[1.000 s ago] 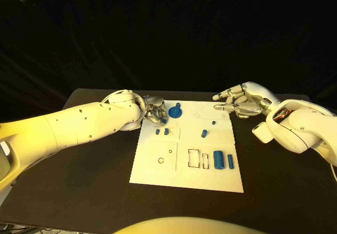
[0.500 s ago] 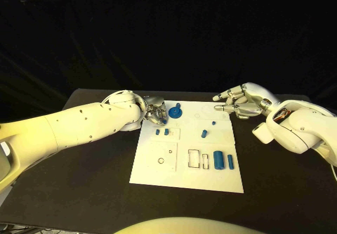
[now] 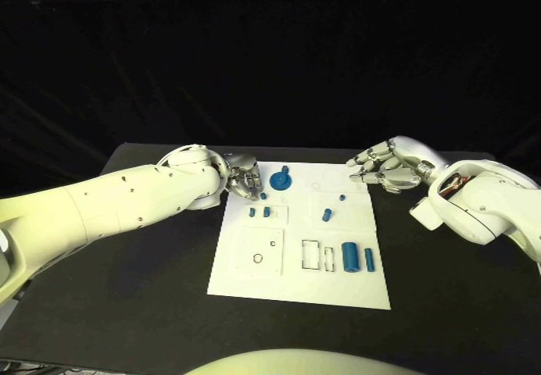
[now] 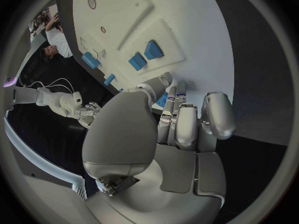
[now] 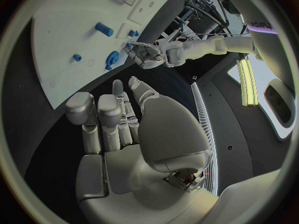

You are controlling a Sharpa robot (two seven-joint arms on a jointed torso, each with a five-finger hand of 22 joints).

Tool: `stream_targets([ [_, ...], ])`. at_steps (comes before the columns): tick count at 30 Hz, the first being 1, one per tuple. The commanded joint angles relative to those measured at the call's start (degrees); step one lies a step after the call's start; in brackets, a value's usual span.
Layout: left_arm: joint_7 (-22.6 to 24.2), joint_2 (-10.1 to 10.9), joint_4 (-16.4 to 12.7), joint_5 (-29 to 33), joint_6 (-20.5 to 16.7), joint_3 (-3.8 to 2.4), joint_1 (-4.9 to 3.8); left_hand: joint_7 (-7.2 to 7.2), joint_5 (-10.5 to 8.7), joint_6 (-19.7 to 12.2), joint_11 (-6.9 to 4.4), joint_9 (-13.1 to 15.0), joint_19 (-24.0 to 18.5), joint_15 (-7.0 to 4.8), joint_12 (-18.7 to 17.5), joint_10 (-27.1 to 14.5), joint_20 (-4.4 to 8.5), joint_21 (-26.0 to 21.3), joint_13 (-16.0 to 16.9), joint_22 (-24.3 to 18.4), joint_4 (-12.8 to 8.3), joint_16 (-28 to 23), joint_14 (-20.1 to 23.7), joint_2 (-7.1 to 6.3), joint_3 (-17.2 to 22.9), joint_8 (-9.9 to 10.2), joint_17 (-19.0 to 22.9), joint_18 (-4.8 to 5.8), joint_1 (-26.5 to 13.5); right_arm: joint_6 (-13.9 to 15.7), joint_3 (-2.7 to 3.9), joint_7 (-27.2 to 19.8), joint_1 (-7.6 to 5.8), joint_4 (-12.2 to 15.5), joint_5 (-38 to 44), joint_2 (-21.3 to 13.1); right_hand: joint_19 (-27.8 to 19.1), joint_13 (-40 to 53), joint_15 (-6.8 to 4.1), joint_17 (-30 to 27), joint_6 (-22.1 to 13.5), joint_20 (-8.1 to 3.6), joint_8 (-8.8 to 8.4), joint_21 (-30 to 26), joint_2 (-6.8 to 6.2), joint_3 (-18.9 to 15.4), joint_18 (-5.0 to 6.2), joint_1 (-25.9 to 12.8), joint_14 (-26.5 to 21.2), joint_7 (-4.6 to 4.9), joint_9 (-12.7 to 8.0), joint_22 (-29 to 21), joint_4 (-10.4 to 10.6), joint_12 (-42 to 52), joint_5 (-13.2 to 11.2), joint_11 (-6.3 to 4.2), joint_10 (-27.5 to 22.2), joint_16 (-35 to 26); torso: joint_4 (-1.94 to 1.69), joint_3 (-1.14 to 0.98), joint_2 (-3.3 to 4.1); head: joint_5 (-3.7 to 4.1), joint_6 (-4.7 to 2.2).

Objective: Assemble the parts on the task board

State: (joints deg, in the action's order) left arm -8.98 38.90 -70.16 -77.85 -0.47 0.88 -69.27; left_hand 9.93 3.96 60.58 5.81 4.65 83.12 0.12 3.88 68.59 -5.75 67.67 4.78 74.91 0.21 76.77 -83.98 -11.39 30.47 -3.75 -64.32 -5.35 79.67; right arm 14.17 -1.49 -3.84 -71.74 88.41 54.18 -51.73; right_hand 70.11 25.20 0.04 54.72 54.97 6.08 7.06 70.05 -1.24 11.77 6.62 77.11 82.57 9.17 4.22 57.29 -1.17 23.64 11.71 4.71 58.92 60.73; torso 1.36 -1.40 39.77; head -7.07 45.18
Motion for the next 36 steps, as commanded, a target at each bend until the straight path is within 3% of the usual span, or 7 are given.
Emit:
stream_targets([
  [1,0.09,0.54,-0.04,0.47,-0.89,-0.02,0.01,0.13,0.00,-0.34,-0.11,-0.11,0.02,0.41,-0.08,-0.31,-0.29,-0.31,-0.05,0.39,-0.01,-0.16,-1.21,-0.17,0.56,0.03,0.10,0.55,0.42,-0.32,0.00,5.74,0.05,-0.69,12.65,0.30,1.34,-3.81,-0.22,1.05,1.77,-0.18,0.28,1.03,-0.39,1.99,0.09,0.60,1.07,0.23,0.05,1.51,-0.82,-3.50,-0.49,-0.02,2.02,0.83,0.04,0.07,0.00,0.13,-0.07],
  [7,2.54,2.70,-1.14,9.14,-4.13,-0.29,-0.09,0.01,-0.09,0.15,-0.24,-0.21,-0.42,0.36,0.17,0.11,-0.32,-1.61,0.07,-0.39,-0.24,-0.37,-1.04,0.08,1.13,-0.23,0.61,0.24,0.57,-0.29,0.01,9.96,0.30,-1.79,24.66,1.24,2.72,-8.25,-0.38,2.03,3.99,-0.39,0.39,2.34,-1.18,5.06,-0.34,0.79,1.73,-0.41,0.02,3.49,-2.05,-8.21,-1.52,-0.45,4.39,1.61,-0.03,-0.03,-0.02,0.51,-0.28],
  [9,4.87,3.67,-1.87,16.20,-7.53,-0.38,-0.15,-0.30,-0.18,1.02,-0.64,-0.22,-2.34,0.18,0.59,0.85,-0.23,-6.88,0.25,-3.67,-0.23,-3.19,0.56,0.32,1.40,-0.65,5.39,-0.88,0.34,-0.29,0.01,11.05,0.47,-2.12,28.09,1.71,2.89,-9.79,-0.36,1.93,4.60,-0.40,0.22,2.52,-1.43,6.12,-0.40,0.47,1.77,-0.46,-0.03,3.80,-2.24,-10.09,-1.77,-0.38,5.02,1.49,-0.02,-0.04,-0.04,0.85,-0.45],
  [13,12.09,5.41,-3.72,38.39,-13.21,-0.44,-0.19,-0.42,-0.14,1.56,-0.68,-0.44,-7.58,0.04,1.25,0.99,-0.14,-19.30,0.37,-11.27,-0.14,-10.98,5.50,1.29,1.84,-1.01,16.90,-3.05,0.05,-0.50,0.01,13.72,1.02,-3.36,35.41,3.60,3.03,-11.35,-0.30,1.87,5.06,-0.39,-0.18,2.68,-1.97,7.04,-0.45,0.24,1.85,-0.73,-0.09,4.05,-2.52,-11.70,-2.28,-0.30,5.06,1.43,-0.02,-0.01,0.05,1.90,-0.92],
  [17,17.43,6.84,-5.85,63.22,-12.65,-0.43,-0.14,-0.24,0.78,1.48,-0.55,-0.63,-14.27,0.30,2.05,0.49,-0.32,-32.78,0.43,-19.41,-0.15,-21.12,12.76,1.91,1.52,-1.25,30.76,-5.13,-0.41,-1.28,0.01,15.22,1.57,-4.76,39.78,5.60,2.93,-12.89,-0.07,1.59,5.14,-0.31,-0.69,2.58,-2.48,7.86,-0.43,-0.07,1.85,-0.80,-0.17,3.93,-2.68,-13.31,-2.83,-0.07,4.35,1.18,-0.05,0.03,0.08,2.66,-1.13],
  [21,20.61,8.03,-7.71,78.37,-11.28,-0.40,-0.07,-0.28,1.35,1.52,-0.48,-0.65,-14.96,0.31,2.56,0.46,-0.39,-33.74,0.54,-19.97,-0.19,-22.20,13.72,2.20,0.98,-1.46,32.00,-5.12,-0.75,-2.25,0.02,15.61,2.18,-6.19,41.72,7.43,2.67,-14.07,0.12,1.20,5.04,-0.22,-1.18,2.30,-2.89,8.45,-0.35,-0.29,1.79,-0.78,-0.23,3.53,-2.83,-14.38,-3.10,0.16,3.79,0.82,-0.05,0.04,0.10,3.20,-1.30],
  [36,23.63,9.84,-11.61,87.33,-10.98,-0.35,0.15,-0.33,1.58,1.34,-0.49,-0.69,-15.44,0.34,3.15,0.13,-0.45,-34.89,0.65,-20.75,-0.29,-22.90,14.41,2.27,-0.11,-1.69,32.88,-5.13,-1.44,-7.39,0.01,15.00,3.67,-9.17,45.29,11.98,2.44,-16.06,-0.04,0.99,5.55,-0.33,-1.75,2.02,-3.09,9.78,-0.24,-0.36,1.82,-1.13,-0.14,3.20,-3.25,-15.51,-3.71,-0.11,3.93,0.61,-0.03,0.03,0.05,3.65,-1.21],
])
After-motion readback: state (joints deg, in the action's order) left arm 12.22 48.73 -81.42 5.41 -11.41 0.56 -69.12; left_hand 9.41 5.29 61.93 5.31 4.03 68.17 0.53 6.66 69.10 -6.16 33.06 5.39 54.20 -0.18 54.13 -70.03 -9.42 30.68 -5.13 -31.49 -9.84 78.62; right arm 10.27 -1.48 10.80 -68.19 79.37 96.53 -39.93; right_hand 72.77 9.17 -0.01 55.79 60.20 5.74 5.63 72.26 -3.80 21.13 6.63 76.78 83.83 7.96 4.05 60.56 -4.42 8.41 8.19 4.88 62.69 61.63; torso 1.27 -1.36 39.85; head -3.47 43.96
